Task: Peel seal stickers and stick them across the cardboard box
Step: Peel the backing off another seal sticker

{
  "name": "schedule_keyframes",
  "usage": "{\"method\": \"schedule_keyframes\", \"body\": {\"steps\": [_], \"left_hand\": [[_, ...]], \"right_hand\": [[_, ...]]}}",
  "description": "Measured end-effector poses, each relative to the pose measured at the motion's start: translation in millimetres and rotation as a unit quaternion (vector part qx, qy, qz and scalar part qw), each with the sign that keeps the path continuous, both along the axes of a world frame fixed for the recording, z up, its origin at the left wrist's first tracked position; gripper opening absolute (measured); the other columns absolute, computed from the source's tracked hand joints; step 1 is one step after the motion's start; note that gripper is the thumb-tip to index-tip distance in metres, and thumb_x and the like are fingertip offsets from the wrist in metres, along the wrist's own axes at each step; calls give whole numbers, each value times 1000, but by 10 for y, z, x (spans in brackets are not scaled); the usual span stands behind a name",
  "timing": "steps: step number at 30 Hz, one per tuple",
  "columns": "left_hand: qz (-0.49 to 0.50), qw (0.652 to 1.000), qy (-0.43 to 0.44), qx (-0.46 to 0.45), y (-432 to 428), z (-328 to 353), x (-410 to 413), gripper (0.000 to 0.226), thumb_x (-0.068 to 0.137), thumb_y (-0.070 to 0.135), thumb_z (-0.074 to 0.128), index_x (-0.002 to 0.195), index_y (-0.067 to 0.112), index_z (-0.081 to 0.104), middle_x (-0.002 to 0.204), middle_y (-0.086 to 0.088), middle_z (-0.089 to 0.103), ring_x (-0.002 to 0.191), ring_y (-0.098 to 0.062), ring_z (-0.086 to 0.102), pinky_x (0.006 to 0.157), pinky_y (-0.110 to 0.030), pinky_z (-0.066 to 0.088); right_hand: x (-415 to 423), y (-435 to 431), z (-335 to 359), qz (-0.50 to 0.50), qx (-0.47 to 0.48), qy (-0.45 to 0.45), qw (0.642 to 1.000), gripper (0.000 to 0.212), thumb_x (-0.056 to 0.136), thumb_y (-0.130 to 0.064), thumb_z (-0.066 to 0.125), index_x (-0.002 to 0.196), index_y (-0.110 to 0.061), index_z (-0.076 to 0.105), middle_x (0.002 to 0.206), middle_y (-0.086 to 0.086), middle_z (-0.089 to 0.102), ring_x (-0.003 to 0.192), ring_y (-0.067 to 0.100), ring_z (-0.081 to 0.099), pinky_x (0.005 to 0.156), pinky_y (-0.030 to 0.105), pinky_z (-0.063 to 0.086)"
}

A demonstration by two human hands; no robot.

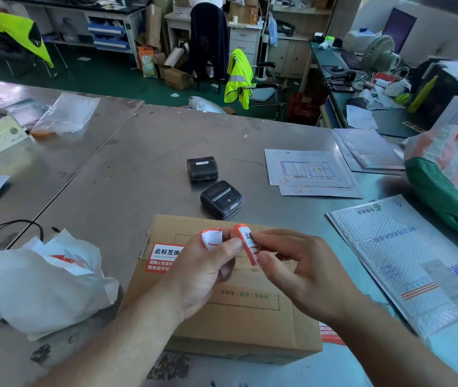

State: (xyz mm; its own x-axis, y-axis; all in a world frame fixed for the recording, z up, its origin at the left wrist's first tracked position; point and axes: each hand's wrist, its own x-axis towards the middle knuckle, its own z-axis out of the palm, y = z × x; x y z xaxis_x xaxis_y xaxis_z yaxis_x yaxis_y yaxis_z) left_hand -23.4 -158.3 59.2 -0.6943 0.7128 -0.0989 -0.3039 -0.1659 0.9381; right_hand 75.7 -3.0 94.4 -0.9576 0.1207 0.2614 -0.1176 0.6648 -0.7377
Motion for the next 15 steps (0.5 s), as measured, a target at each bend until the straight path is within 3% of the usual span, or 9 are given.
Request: {"method": "schedule_keyframes", "body": {"steps": [4,9,15], "left_hand": [[5,999,-31,0,48,9,22,12,69,31,70,70,19,67,52,3,37,47,-8,31,47,-20,25],[4,999,-46,-28,91,44,35,13,78,20,62,66,22,65,55,5,40,49,-7,34,47,-17,28],[10,996,-47,-74,129,107,34,14,89,19,65,75,19,67,56,7,43,50,-7,36,47,-18,28]], "right_hand": [[-3,12,19,8,12,0,1000,23,90,-22,55,100,-15,74,91,0,73,84,16,65,70,33,51],[-5,16,-30,19,23,-4,1000,20,92,-16,56,98,-10,74,87,1,71,82,18,63,68,37,49],[-9,68,-128,27,3,-18,999,37,98,-30,46,104,-4,72,109,-1,71,103,20,64,80,40,51]]}}
